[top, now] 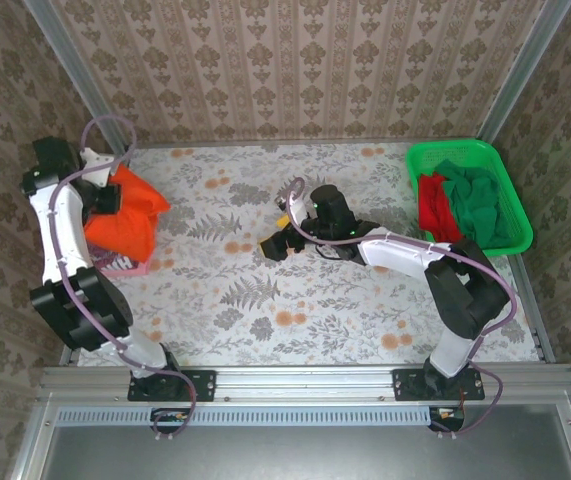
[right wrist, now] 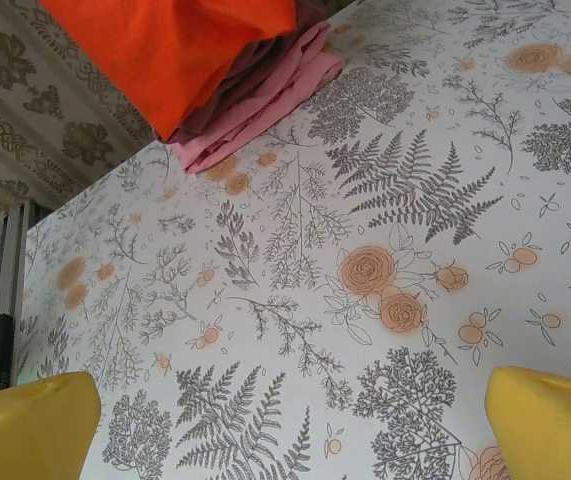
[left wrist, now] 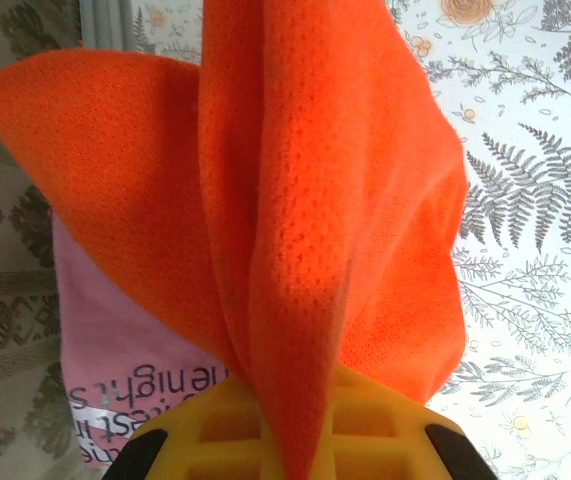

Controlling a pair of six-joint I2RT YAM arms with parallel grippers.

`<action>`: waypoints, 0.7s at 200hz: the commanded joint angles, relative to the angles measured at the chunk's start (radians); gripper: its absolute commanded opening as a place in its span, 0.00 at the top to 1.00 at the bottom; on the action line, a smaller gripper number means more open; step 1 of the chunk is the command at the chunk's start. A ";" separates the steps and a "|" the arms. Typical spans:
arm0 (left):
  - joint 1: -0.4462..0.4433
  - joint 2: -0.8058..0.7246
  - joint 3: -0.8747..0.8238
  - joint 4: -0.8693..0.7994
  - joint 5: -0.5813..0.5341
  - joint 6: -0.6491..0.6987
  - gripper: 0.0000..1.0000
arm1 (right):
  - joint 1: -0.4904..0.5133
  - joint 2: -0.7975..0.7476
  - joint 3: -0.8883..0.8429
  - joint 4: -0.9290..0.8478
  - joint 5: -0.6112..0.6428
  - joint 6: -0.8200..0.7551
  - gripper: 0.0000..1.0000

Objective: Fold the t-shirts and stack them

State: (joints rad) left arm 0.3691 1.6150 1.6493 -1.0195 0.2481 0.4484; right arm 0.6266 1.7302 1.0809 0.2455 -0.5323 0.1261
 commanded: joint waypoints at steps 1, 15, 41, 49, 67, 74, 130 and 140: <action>0.018 0.041 0.059 -0.069 0.026 0.037 1.00 | 0.005 0.013 0.030 -0.019 -0.004 -0.005 0.00; 0.026 0.051 0.068 -0.071 0.016 0.033 1.00 | 0.005 0.012 0.028 -0.018 0.004 -0.006 0.00; 0.037 0.043 0.051 -0.051 0.012 0.014 1.00 | 0.005 0.014 0.028 -0.031 0.015 -0.014 0.00; 0.039 0.035 0.041 -0.040 0.011 0.013 1.00 | 0.005 0.017 0.029 -0.034 0.017 -0.014 0.00; 0.046 0.034 0.028 -0.029 -0.010 0.014 1.00 | 0.005 0.022 0.034 -0.036 0.018 -0.014 0.00; 0.050 0.039 0.026 -0.028 -0.025 0.014 1.00 | 0.005 0.025 0.034 -0.035 0.017 -0.013 0.00; 0.063 0.073 -0.023 0.056 -0.201 -0.023 1.00 | 0.005 0.042 0.028 -0.023 0.018 -0.002 0.00; 0.065 0.084 -0.030 0.067 -0.221 -0.024 1.00 | 0.005 0.043 0.027 -0.025 0.022 0.000 0.00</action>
State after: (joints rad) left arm 0.4259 1.6691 1.6424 -1.0016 0.1223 0.4416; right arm 0.6266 1.7531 1.0855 0.2276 -0.5278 0.1261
